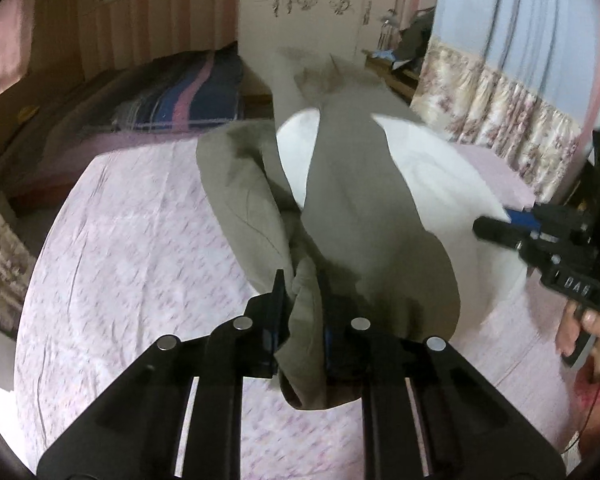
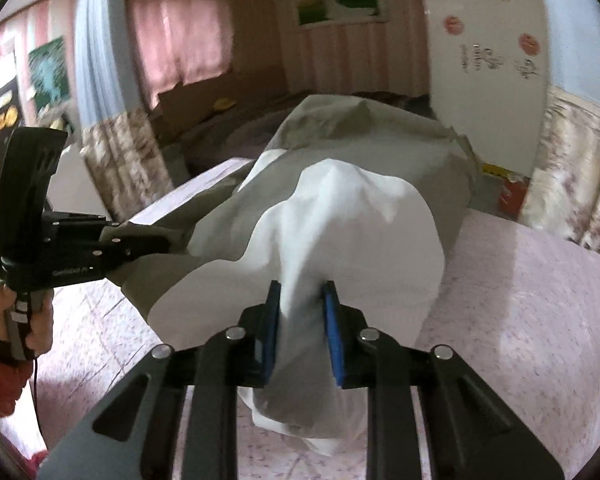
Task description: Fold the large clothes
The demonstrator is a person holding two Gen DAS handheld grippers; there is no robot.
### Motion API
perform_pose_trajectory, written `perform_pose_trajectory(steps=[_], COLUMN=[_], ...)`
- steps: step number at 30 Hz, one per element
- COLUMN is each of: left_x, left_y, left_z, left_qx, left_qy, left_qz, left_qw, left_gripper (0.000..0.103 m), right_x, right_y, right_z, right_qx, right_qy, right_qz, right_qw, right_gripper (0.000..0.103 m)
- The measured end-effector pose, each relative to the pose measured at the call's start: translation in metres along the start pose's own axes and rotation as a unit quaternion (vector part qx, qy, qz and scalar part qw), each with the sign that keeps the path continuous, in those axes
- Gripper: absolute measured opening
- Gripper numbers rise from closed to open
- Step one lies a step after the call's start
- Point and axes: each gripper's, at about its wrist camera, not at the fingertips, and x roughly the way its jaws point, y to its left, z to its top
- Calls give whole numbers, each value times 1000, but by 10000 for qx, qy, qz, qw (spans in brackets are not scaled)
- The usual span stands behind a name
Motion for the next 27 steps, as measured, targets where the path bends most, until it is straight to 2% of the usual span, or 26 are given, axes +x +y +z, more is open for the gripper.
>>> perform_pose_trajectory(steps=[4,10,11,12,14,15,16,18,19,21,27], left_x=[30,42,39,34,23,19,11,0,-5,-12,-24], left_y=[12,10,11,11,10,10,9,5,3,0,-6], left_z=[-26,-28,-28,-26,-24,-23,-23,-22,-21,-20,-24], left_qx=[-75,13,9,-15,-49,-59,-37,39,65,20,-188], left_qy=[403,475,434,353,239,183,55,-107,-148,-213,-233], left_qz=[64,144,163,193,269,296,378,514,513,512,422], left_qw=[9991,9988,9989,9992,9993,9994,9993,9986,9986,9985,9987], left_gripper=[14,15,16,20,40,68,84,89,92,100,100], right_x=[23,28,24,19,6,-1,-8,-25,-30,-39,-47], right_y=[10,11,12,12,11,10,9,8,9,6,-5], right_z=[-10,-18,-16,-15,-12,-11,-11,-12,-12,-16,-32], right_qx=[-204,-223,-252,-210,-3,90,175,332,371,489,1060], right_qy=[306,285,237,200,85,11,-77,-285,-352,-411,-430], right_qz=[-121,-216,-236,-233,-206,-195,-185,-297,-379,-582,-799], right_qw=[9993,9991,9991,9993,9998,9998,9996,9986,9980,9963,9902], right_gripper=[22,24,27,31,39,43,48,73,78,85,95])
